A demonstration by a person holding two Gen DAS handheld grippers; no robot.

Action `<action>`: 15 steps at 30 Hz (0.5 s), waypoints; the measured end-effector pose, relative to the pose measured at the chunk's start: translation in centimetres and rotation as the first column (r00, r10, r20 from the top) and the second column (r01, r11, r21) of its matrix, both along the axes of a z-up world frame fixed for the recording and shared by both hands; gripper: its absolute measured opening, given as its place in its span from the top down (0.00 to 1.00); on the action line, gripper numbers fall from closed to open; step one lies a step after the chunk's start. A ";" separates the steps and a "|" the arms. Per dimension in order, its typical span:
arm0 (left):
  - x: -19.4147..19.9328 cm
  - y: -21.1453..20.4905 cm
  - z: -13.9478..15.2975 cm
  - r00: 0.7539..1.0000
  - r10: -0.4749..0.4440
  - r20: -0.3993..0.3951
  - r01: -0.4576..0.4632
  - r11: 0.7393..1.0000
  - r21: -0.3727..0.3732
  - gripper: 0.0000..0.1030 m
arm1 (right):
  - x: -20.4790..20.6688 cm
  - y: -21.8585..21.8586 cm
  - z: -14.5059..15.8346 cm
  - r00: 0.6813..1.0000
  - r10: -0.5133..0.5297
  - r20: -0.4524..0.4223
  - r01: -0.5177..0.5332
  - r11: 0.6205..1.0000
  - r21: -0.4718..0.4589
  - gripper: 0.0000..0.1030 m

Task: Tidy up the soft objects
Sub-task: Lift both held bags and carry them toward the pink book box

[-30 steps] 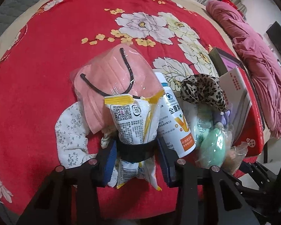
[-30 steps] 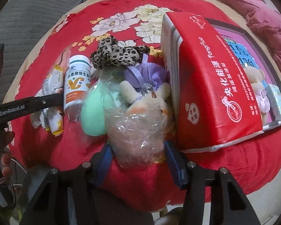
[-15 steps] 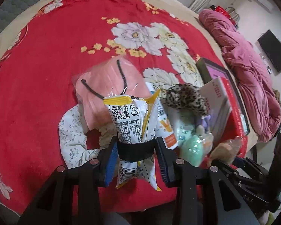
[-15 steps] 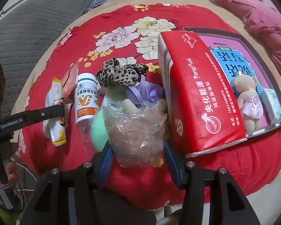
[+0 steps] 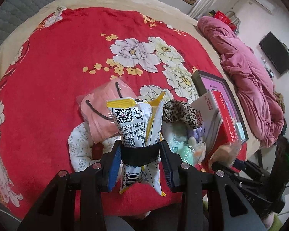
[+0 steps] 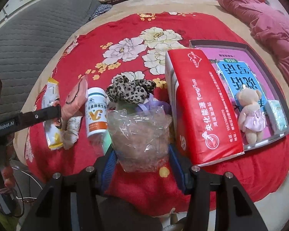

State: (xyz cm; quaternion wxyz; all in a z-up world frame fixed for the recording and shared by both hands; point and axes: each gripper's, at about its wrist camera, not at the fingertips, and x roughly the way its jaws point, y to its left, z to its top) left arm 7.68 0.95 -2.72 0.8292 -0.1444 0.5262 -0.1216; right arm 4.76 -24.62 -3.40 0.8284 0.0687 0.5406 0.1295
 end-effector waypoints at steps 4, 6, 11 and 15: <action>-0.4 -0.6 0.8 1.000 -0.018 0.009 0.018 1.000 0.002 0.61 | 0.1 0.1 1.1 1.000 0.005 0.020 -0.005 1.000 -0.002 0.48; -0.5 -1.0 1.5 0.999 -0.026 0.023 0.026 1.000 0.002 0.61 | 0.1 0.0 1.9 0.999 0.002 0.040 -0.002 1.000 0.004 0.48; -1.0 -2.3 3.4 0.997 -0.051 0.059 0.051 0.999 0.008 0.61 | -0.1 -0.9 3.8 0.997 -0.019 0.076 0.018 1.000 0.014 0.48; -1.3 -3.5 4.9 0.994 -0.073 0.086 0.072 0.997 0.012 0.61 | -0.4 -2.0 4.9 0.995 -0.041 0.091 0.041 0.999 0.009 0.48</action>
